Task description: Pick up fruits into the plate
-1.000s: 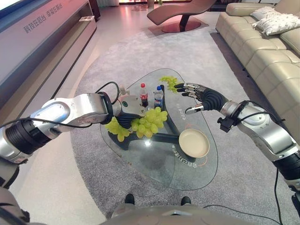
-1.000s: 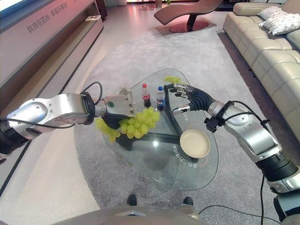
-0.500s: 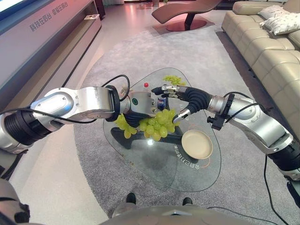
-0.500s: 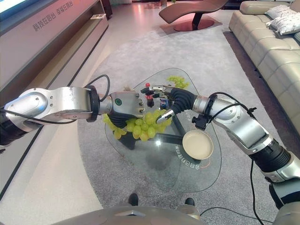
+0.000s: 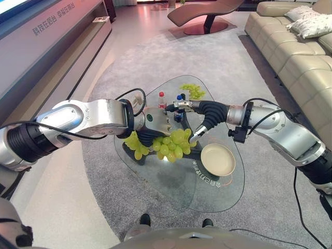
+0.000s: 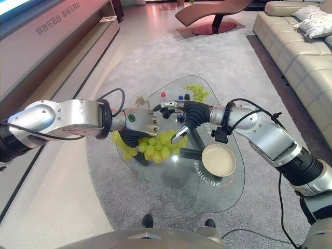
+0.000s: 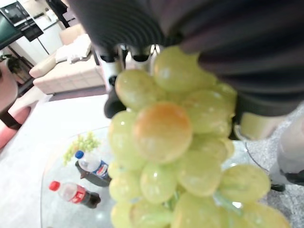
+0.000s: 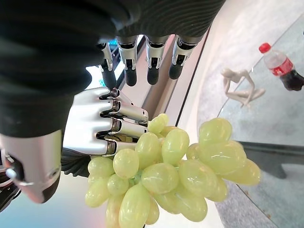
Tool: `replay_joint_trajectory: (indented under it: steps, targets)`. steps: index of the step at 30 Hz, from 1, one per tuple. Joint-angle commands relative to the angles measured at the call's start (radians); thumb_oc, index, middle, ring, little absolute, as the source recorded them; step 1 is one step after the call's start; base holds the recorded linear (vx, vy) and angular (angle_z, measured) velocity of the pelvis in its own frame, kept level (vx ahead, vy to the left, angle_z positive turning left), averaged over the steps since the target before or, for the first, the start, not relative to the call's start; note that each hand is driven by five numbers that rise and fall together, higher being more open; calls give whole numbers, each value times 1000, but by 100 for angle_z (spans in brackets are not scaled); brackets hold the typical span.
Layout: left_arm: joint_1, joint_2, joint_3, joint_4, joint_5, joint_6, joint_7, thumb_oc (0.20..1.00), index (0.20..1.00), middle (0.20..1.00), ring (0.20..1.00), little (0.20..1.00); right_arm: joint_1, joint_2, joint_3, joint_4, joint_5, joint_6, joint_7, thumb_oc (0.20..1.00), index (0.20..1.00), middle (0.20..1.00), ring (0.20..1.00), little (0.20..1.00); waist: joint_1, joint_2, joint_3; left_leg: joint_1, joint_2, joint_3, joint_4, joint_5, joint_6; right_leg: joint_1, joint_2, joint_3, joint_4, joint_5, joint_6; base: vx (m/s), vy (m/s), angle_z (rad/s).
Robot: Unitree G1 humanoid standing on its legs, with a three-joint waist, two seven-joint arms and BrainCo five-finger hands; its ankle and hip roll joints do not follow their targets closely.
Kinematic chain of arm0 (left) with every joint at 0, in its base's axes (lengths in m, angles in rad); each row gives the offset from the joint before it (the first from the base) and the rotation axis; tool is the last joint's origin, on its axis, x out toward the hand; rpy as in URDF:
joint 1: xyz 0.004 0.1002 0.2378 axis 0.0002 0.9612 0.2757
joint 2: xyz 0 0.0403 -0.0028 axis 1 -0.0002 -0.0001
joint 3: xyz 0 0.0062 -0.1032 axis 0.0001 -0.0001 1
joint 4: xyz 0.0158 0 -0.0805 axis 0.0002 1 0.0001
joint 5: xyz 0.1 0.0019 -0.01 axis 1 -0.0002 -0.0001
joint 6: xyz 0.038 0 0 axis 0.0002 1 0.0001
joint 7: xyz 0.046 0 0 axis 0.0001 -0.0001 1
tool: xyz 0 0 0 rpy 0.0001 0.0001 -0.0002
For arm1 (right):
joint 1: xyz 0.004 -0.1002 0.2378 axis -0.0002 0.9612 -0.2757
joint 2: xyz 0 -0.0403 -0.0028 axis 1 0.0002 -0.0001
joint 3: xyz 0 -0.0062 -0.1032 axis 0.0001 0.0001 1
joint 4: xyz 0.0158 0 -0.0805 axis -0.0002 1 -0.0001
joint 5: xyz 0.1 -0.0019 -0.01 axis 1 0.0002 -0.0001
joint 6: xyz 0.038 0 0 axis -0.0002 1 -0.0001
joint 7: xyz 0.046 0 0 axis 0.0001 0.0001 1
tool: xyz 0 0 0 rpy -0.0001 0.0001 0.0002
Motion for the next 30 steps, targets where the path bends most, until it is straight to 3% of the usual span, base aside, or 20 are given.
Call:
replay_joint_trajectory:
  steps: [1,10,19,30]
  targets:
    - [-51,-3,73,22,-52,38,32,200,200,200,200,200,-40,7,73,-75,51,-11,55,1000,1000,1000,1000,1000,20,-30,-33,71,-54,57,2,-136,26,42,4,45,6,-59,5,0,0,0]
    - [6,17,113,43,-83,53,32,200,200,200,200,200,60,2,27,-25,25,25,63,1000,1000,1000,1000,1000,18,-28,-31,73,-50,61,2,-133,26,45,5,44,6,-63,1,0,0,0]
    - [59,63,146,75,-102,41,27,200,200,200,200,200,144,-31,-68,22,30,-40,23,1000,1000,1000,1000,1000,8,-22,-23,78,-49,68,2,-134,24,49,5,47,6,-62,2,0,0,0]
    - [36,66,141,86,-126,58,33,200,200,200,200,200,120,-49,-49,51,-11,-7,48,1000,1000,1000,1000,1000,8,-19,-20,78,-47,64,2,-131,22,51,2,43,6,-62,2,0,0,0]
